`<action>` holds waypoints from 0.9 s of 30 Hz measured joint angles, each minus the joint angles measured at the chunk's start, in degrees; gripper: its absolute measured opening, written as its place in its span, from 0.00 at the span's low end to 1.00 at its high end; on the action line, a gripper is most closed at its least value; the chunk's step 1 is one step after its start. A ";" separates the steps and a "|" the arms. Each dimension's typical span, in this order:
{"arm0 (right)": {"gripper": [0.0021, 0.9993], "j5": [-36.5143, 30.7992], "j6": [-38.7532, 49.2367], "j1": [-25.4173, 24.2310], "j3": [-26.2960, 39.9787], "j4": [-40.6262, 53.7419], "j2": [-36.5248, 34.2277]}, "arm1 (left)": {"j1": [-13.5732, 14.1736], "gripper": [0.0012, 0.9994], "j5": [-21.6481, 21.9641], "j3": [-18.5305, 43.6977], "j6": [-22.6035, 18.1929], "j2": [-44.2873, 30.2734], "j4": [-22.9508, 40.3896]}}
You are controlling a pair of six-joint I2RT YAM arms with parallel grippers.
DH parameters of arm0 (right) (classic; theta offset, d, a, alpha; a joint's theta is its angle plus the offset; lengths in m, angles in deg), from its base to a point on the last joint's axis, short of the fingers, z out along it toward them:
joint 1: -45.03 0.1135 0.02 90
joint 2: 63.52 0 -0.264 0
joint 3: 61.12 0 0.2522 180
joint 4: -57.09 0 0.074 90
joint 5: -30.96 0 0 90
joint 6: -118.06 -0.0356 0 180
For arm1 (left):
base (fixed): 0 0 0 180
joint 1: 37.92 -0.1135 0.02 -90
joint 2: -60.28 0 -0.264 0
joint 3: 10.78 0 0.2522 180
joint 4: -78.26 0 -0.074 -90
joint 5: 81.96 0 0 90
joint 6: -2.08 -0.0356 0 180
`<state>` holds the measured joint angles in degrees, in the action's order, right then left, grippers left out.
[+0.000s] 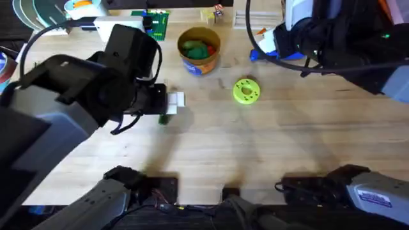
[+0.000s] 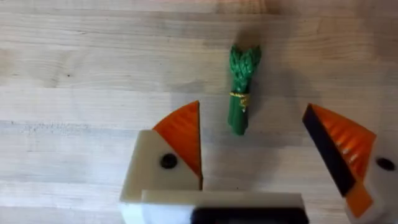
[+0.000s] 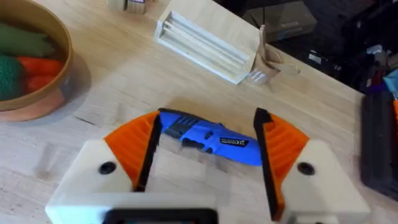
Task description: Pick up the gripper from the table and insert it into the empty holder that is missing its gripper. Then pick up a screw, insert it into the mounting hole, and use the screwdriver to tighten it. Finally, clean up the table by picking up the vegetable and placing it into the bucket.
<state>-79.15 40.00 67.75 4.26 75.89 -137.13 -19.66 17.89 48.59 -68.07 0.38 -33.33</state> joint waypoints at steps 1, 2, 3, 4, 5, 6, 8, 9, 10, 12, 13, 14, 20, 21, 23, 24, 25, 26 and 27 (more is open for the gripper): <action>0.88 -0.01 0.00 0.00 0.00 0.31 0.00 | 0.00 0.99 -0.07 0.00 0.09 -1.49 -0.76; 0.88 -0.01 0.00 0.00 0.00 0.60 0.00 | 0.00 0.99 -0.14 0.00 0.15 -2.94 -1.55; 0.88 -0.01 0.00 0.00 0.00 0.86 -0.02 | 0.00 0.99 -0.15 0.00 0.16 -4.19 -2.34; 0.88 -0.01 0.00 0.00 0.00 1.08 -0.02 | 0.00 0.99 -0.16 0.00 0.16 -5.66 -3.30; 0.88 -0.01 0.00 0.00 0.00 1.23 0.00 | 0.00 0.99 -0.16 0.00 0.19 -7.10 -4.21; 0.88 -0.01 0.00 0.00 0.00 1.34 0.00 | 0.00 0.99 -0.16 0.00 0.19 -8.51 -4.96; 0.88 -0.01 0.00 0.00 0.00 1.38 0.00 | 0.00 0.99 -0.16 0.00 0.19 -11.42 -5.99; 0.88 -0.01 0.00 0.00 0.00 1.40 0.00 | 0.00 0.99 -0.17 0.00 0.19 -12.67 -6.34; 0.88 -0.01 0.00 0.00 0.00 1.40 0.00 | 0.00 0.99 -0.22 0.00 0.19 -13.95 -6.64; 0.88 -0.01 0.00 0.00 0.00 1.40 0.00 | 0.00 0.99 -0.91 0.00 0.19 -16.42 -7.10; 0.88 -0.01 0.00 0.00 0.00 1.40 0.00 | -0.03 0.99 -1.44 0.00 0.20 -17.60 -7.28; 0.88 -0.01 0.00 0.00 0.00 1.40 0.00 | -0.04 0.99 -1.97 0.00 0.21 -18.60 -7.40; 0.88 -0.01 0.00 0.00 -0.02 1.47 0.00 | -0.17 0.99 -4.07 0.17 0.23 -22.55 -9.05; 0.88 -0.01 0.00 0.00 0.00 1.49 0.00 | -0.40 0.99 -4.21 0.24 0.36 -22.53 -9.16; 0.88 -0.01 0.00 0.00 -0.01 1.49 -0.01 | -1.06 0.90 -4.46 0.26 1.13 -22.55 -9.32; 0.88 -0.01 0.00 0.00 -0.02 1.49 0.00 | -1.68 0.79 -4.60 0.26 1.71 -22.55 -9.16; 0.88 -0.01 0.00 0.00 -0.02 1.51 0.00 | -2.24 0.69 -4.76 0.26 2.07 -22.55 -9.07; 0.88 0.00 0.00 0.00 -0.02 1.50 0.00 | -2.86 0.56 -4.99 0.26 2.53 -22.55 -8.98; 0.88 -0.01 0.00 0.00 -0.02 1.51 0.00 | -3.48 0.43 -5.31 0.26 3.04 -22.55 -9.00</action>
<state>-79.16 40.00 67.75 4.24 77.40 -137.13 -23.14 12.58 48.85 -65.03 -22.17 -42.33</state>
